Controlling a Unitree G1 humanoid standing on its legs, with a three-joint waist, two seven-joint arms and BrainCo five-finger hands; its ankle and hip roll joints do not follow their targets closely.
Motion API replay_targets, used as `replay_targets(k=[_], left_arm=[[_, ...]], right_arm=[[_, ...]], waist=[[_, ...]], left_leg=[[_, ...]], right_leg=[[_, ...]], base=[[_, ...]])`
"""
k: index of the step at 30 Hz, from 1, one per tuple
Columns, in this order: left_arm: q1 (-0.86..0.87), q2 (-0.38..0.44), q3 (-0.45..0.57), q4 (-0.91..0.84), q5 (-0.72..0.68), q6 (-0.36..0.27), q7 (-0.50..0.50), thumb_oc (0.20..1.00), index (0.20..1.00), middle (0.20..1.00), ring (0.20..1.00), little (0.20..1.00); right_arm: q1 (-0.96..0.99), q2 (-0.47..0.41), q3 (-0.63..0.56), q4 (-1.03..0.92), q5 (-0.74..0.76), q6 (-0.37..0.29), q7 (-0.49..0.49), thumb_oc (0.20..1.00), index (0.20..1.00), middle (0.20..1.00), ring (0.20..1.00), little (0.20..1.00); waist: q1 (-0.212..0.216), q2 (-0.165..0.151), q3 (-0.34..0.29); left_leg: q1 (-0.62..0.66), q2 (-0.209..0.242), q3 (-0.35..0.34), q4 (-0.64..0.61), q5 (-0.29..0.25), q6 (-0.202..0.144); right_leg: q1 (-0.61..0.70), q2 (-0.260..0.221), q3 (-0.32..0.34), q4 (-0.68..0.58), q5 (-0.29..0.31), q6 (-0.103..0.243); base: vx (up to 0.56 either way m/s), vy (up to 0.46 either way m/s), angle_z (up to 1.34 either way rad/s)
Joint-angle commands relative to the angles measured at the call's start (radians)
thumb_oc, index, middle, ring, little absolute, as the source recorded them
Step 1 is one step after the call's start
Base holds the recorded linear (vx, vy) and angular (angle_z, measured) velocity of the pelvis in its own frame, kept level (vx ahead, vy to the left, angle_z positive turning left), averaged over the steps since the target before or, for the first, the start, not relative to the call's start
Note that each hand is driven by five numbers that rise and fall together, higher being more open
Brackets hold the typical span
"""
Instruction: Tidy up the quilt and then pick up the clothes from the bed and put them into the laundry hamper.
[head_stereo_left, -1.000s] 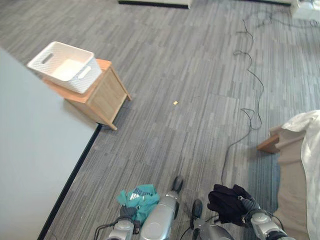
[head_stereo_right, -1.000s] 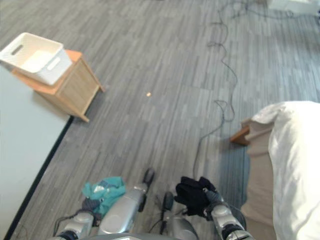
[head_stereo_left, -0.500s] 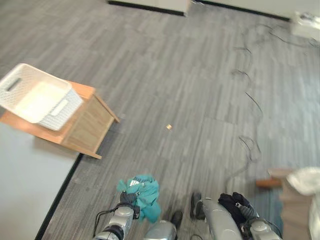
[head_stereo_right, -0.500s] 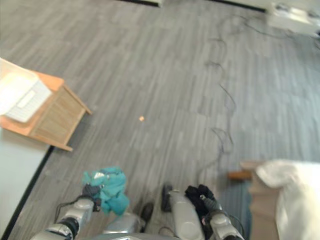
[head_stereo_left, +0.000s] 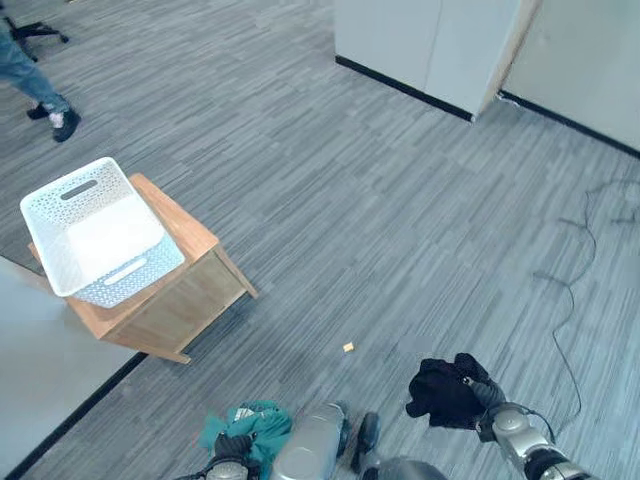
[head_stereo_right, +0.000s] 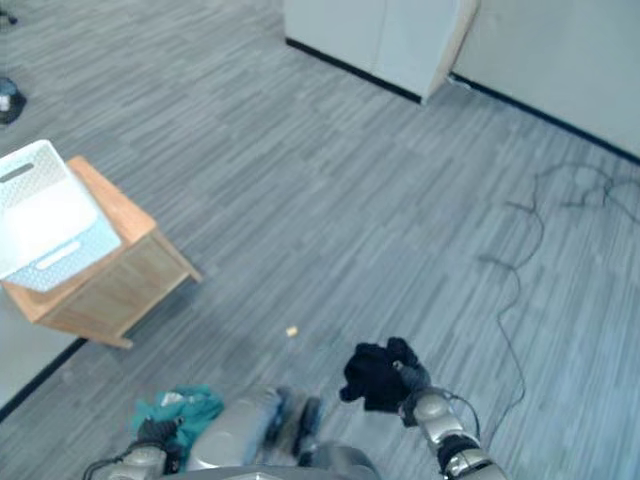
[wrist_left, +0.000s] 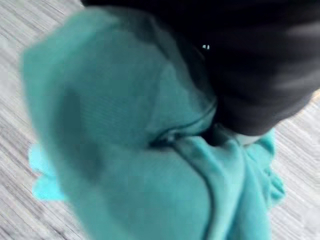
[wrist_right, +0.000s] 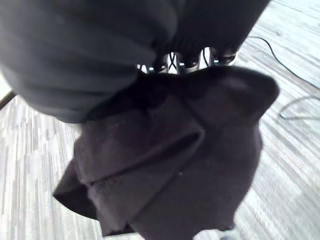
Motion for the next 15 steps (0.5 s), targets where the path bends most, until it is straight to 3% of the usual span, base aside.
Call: replay_targets(k=[1,2,3,4,5,6,7,8,9,10,11,12,13,15], left_arm=[[-0.014,0.000,0.020,0.042,-0.005,-0.004,0.019,0.200,0.200,0.200,0.200,0.200],[-0.012,-0.001,0.030,0.049,0.003,0.004,0.028,0.200,0.200,0.200,0.200,0.200],[-0.010,0.001,0.032,0.054,0.003,0.006,0.029,0.200,0.200,0.200,0.200,0.200],[0.011,0.013,0.050,0.088,-0.002,0.015,0.019,0.200,0.200,0.200,0.200,0.200],[0.010,0.013,0.050,0.088,-0.002,0.015,0.019,0.200,0.200,0.200,0.200,0.200],[0.016,0.016,0.053,0.100,0.001,0.021,0.016,0.200,0.200,0.200,0.200,0.200],[0.024,0.029,0.053,0.116,0.026,0.034,0.022,0.200,0.200,0.200,0.200,0.200],[0.024,0.028,0.053,0.116,0.026,0.034,0.022,0.200,0.200,0.200,0.200,0.200],[0.018,0.038,0.042,0.118,0.039,0.037,0.017,0.200,0.200,0.200,0.200,0.200],[0.018,0.038,0.042,0.118,0.039,0.037,0.017,0.200,0.200,0.200,0.200,0.200],[0.003,0.046,0.015,0.115,0.061,0.034,0.021,0.200,0.200,0.200,0.200,0.200],[-0.020,0.053,-0.020,0.103,0.068,0.026,0.027,0.200,0.200,0.200,0.200,0.200],[-0.020,0.053,-0.020,0.103,0.068,0.026,0.027,0.200,0.200,0.200,0.200,0.200],[-0.055,0.056,-0.049,0.083,0.064,0.020,0.031,0.200,0.200,0.200,0.200,0.200]], right_arm=[[0.016,-0.062,-0.006,-0.047,-0.015,-0.024,-0.021,0.200,0.200,0.200,0.200,0.200],[0.010,-0.058,-0.012,-0.040,-0.013,-0.021,-0.024,0.200,0.200,0.200,0.200,0.200],[0.013,-0.053,-0.013,-0.041,-0.014,-0.018,-0.024,0.200,0.200,0.200,0.200,0.200],[0.028,-0.028,-0.026,-0.031,-0.014,-0.023,-0.018,0.200,0.200,0.200,0.200,0.200],[0.027,-0.027,-0.027,-0.031,-0.014,-0.024,-0.019,0.200,0.200,0.200,0.200,0.200],[0.038,-0.022,-0.038,-0.028,-0.012,-0.020,-0.019,0.200,0.200,0.200,0.200,0.200],[0.059,-0.019,-0.047,-0.050,-0.012,-0.019,-0.014,0.200,0.200,0.200,0.200,0.200],[0.059,-0.019,-0.047,-0.050,-0.012,-0.019,-0.014,0.200,0.200,0.200,0.200,0.200],[0.070,-0.019,-0.047,-0.057,-0.024,-0.025,-0.016,0.200,0.200,0.200,0.200,0.200],[0.070,-0.019,-0.047,-0.057,-0.024,-0.025,-0.016,0.200,0.200,0.200,0.200,0.200],[0.093,-0.017,-0.047,-0.057,-0.033,-0.024,-0.012,0.200,0.200,0.200,0.200,0.200],[0.106,-0.016,-0.049,-0.059,-0.020,-0.030,-0.012,0.200,0.200,0.200,0.200,0.200],[0.105,-0.016,-0.049,-0.059,-0.020,-0.030,-0.012,0.200,0.200,0.200,0.200,0.200],[0.103,-0.011,-0.056,-0.063,0.009,-0.036,-0.011,0.200,0.200,0.200,0.200,0.200]], waist=[[0.039,0.055,-0.006],[0.044,0.050,-0.008],[0.051,0.037,-0.013],[0.092,0.000,-0.039],[0.094,0.006,-0.042],[0.090,-0.003,-0.045],[0.057,0.010,-0.033],[0.056,0.011,-0.035],[0.040,0.025,-0.028],[0.040,0.026,-0.028],[0.004,0.047,-0.018],[-0.032,0.048,-0.006],[-0.036,0.050,-0.008],[-0.070,0.039,0.000]], left_leg=[[0.059,0.066,0.137,-0.146,0.070,-0.009],[0.037,0.089,0.214,-0.161,0.086,-0.008],[0.043,0.085,0.231,-0.158,0.076,-0.004],[0.090,0.038,0.183,-0.191,0.059,0.057],[0.080,0.048,0.191,-0.192,0.079,0.061],[0.101,0.032,0.163,-0.198,0.073,0.081],[0.208,0.020,0.079,-0.237,0.053,0.110],[0.206,0.021,0.078,-0.238,0.055,0.110],[0.259,0.024,0.013,-0.264,0.047,0.116],[0.258,0.025,0.013,-0.264,0.047,0.116],[0.321,0.040,-0.103,-0.276,0.037,0.103],[0.360,0.052,-0.198,-0.280,0.028,0.077],[0.357,0.054,-0.202,-0.280,0.029,0.076],[0.387,0.064,-0.277,-0.297,0.016,0.043]], right_leg=[[0.120,-0.091,0.000,-0.005,-0.157,0.088],[0.157,-0.092,-0.027,-0.003,-0.172,0.095],[0.188,-0.106,-0.042,0.008,-0.183,0.106],[0.173,-0.152,-0.078,0.192,-0.139,0.154],[0.163,-0.145,-0.083,0.192,-0.128,0.149],[0.134,-0.179,-0.105,0.327,-0.079,0.181],[0.033,-0.224,-0.075,0.629,0.045,0.193],[0.030,-0.223,-0.076,0.628,0.046,0.192],[-0.024,-0.221,-0.057,0.705,0.045,0.174],[-0.024,-0.221,-0.058,0.705,0.046,0.174],[-0.100,-0.234,-0.048,0.727,0.001,0.145],[-0.165,-0.235,-0.028,0.632,-0.036,0.122],[-0.164,-0.233,-0.033,0.627,-0.033,0.121],[-0.202,-0.216,-0.007,0.468,-0.044,0.120]], base=[[0.39,0.015,0.64],[0.60,0.038,0.41],[0.83,0.170,0.69],[0.60,0.146,0.87],[0.57,0.197,0.95],[0.54,0.181,0.64],[0.59,0.181,0.53],[0.60,0.120,1.39],[0.19,0.012,1.68],[0.56,-0.034,2.04],[0.67,-0.164,1.60],[0.67,-0.164,1.83],[0.45,-0.202,2.09],[0.41,-0.206,2.24]])
